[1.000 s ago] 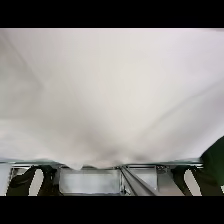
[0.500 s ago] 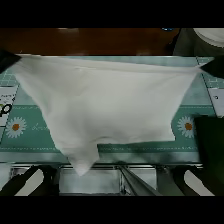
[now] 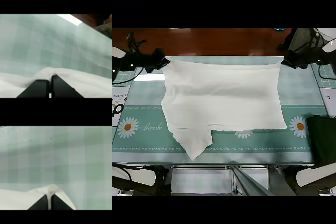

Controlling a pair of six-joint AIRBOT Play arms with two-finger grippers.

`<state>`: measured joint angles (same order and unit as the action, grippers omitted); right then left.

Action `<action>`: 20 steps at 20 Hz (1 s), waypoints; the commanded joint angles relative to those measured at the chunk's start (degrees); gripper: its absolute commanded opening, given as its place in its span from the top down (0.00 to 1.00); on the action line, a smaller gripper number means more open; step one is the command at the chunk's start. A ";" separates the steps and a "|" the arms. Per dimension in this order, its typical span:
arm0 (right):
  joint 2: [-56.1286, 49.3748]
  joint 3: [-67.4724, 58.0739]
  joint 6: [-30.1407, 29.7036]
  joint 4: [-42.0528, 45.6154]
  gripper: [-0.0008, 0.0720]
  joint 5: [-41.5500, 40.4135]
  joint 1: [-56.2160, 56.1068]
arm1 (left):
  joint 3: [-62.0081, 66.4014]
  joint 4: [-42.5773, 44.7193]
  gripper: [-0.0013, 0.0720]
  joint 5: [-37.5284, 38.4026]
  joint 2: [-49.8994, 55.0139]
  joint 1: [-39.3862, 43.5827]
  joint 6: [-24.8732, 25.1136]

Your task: Fold the shirts.

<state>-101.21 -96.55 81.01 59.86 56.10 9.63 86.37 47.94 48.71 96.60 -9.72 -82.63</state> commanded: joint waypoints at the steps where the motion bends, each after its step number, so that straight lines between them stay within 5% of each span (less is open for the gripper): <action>1: -9.09 -7.98 2.40 -1.40 0.96 1.07 -0.44 | 3.89 -0.44 0.96 -1.16 6.71 0.70 -1.18; 6: -9.40 -8.13 1.62 -0.57 0.95 6.32 0.42 | 3.89 -0.42 0.96 6.14 6.71 -0.24 2.12; 13: -9.46 -7.30 -0.07 6.45 0.95 18.47 1.20 | 2.60 4.07 0.96 29.86 6.54 -5.81 7.48; 20: -9.46 -3.48 -0.04 6.21 0.95 19.58 1.22 | -3.39 6.54 0.96 31.93 6.56 -4.20 7.61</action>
<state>-110.65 -101.43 81.06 65.78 74.39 10.90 84.49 53.63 78.43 103.11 -14.06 -75.40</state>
